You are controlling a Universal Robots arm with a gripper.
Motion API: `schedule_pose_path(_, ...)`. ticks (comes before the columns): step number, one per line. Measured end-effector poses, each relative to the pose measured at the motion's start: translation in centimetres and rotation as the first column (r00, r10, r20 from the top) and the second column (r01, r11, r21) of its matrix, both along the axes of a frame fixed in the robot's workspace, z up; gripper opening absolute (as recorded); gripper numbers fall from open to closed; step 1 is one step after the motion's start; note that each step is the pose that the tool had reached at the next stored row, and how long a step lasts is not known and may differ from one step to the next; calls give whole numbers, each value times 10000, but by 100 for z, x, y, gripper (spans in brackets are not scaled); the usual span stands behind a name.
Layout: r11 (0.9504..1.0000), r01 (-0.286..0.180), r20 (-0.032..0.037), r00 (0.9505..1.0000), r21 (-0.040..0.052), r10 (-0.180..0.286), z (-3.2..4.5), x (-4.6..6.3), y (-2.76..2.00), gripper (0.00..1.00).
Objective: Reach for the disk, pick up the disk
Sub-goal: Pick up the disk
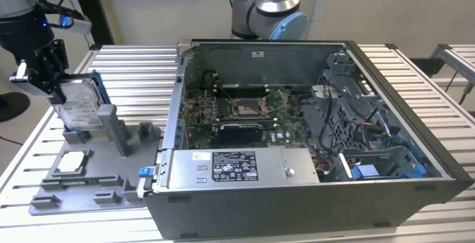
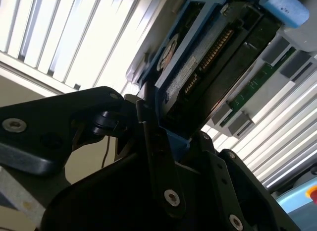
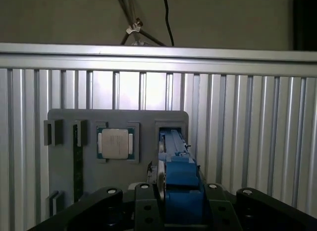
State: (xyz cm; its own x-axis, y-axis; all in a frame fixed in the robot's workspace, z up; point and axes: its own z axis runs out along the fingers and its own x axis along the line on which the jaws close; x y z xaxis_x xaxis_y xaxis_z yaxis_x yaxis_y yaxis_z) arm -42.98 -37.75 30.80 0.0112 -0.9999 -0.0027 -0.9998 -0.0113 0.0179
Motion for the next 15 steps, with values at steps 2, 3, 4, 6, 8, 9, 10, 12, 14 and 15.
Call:
schedule_pose_path(2, 10000, 0, 0, 10000, 0, 0, 21, 0, 0, 0)
schedule_pose_path(3, 10000, 0, -1, 10000, 0, 0, 31, 0, 0, 0)
schedule_pose_path(4, 10000, 0, 1, 10000, 0, 0, 40, 0, 0, 0)
schedule_pose_path(6, 10000, 0, 0, 10000, 0, 0, 61, 0, 0, 0)
schedule_pose_path(8, 10000, 0, 1, 10000, 0, 0, 80, 0, 0, 0)
schedule_pose_path(9, 10000, 0, 0, 10000, 0, 0, 92, 0, 0, 0)
schedule_pose_path(10, 10000, 0, 0, 10000, 0, 0, 102, 0, 0, 0)
schedule_pose_path(12, 10000, 0, 0, 10000, 0, 0, 122, 0, 0, 0)
schedule_pose_path(14, 10000, 0, 0, 10000, 0, 0, 143, 0, 0, 0)
schedule_pose_path(15, 10000, 0, -1, 10000, -1, 0, 154, 0, 0, 0)
